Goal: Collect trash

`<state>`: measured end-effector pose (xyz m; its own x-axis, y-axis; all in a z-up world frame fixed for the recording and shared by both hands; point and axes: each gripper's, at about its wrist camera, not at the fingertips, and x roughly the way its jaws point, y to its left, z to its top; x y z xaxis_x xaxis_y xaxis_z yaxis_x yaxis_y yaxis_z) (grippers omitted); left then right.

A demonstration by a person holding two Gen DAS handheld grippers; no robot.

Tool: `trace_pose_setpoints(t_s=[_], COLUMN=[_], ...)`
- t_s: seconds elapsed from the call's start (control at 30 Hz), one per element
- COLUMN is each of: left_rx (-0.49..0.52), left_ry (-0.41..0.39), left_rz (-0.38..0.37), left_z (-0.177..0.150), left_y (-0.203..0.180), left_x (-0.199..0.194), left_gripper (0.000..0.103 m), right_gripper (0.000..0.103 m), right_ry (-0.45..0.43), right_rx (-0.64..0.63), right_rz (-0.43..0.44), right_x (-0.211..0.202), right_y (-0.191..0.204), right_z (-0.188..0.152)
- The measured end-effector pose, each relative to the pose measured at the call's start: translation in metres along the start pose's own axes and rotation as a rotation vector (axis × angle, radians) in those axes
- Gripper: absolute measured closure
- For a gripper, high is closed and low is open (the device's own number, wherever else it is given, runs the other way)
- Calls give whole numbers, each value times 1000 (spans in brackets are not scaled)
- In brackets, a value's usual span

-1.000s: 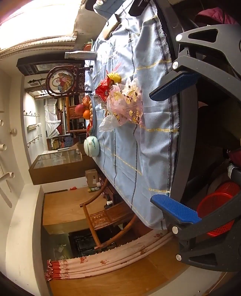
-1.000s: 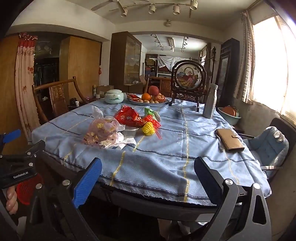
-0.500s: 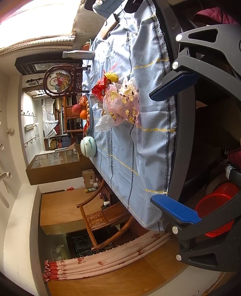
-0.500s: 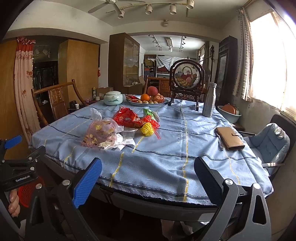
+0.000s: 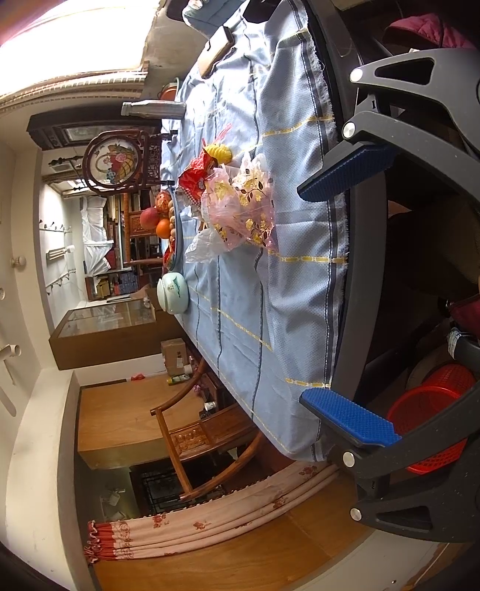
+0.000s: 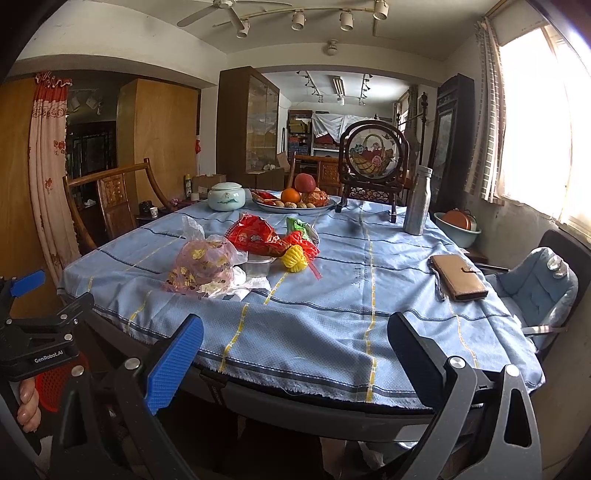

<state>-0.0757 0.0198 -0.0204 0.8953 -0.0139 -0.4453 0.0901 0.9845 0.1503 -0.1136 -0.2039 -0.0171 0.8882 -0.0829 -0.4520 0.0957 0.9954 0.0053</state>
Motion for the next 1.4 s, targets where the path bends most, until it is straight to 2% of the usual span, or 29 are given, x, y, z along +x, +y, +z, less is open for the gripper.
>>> trace_pose_setpoints(t_s=[1.4], left_rx=[4], left_ry=[17], left_rz=[0], left_z=[-4], left_y=[-4], left_x=[2], left_gripper=[6], right_gripper=[5], right_ry=[3], right_rx=[3], right_rz=[0], right_x=[-1], right_y=[-3], right_z=[-1])
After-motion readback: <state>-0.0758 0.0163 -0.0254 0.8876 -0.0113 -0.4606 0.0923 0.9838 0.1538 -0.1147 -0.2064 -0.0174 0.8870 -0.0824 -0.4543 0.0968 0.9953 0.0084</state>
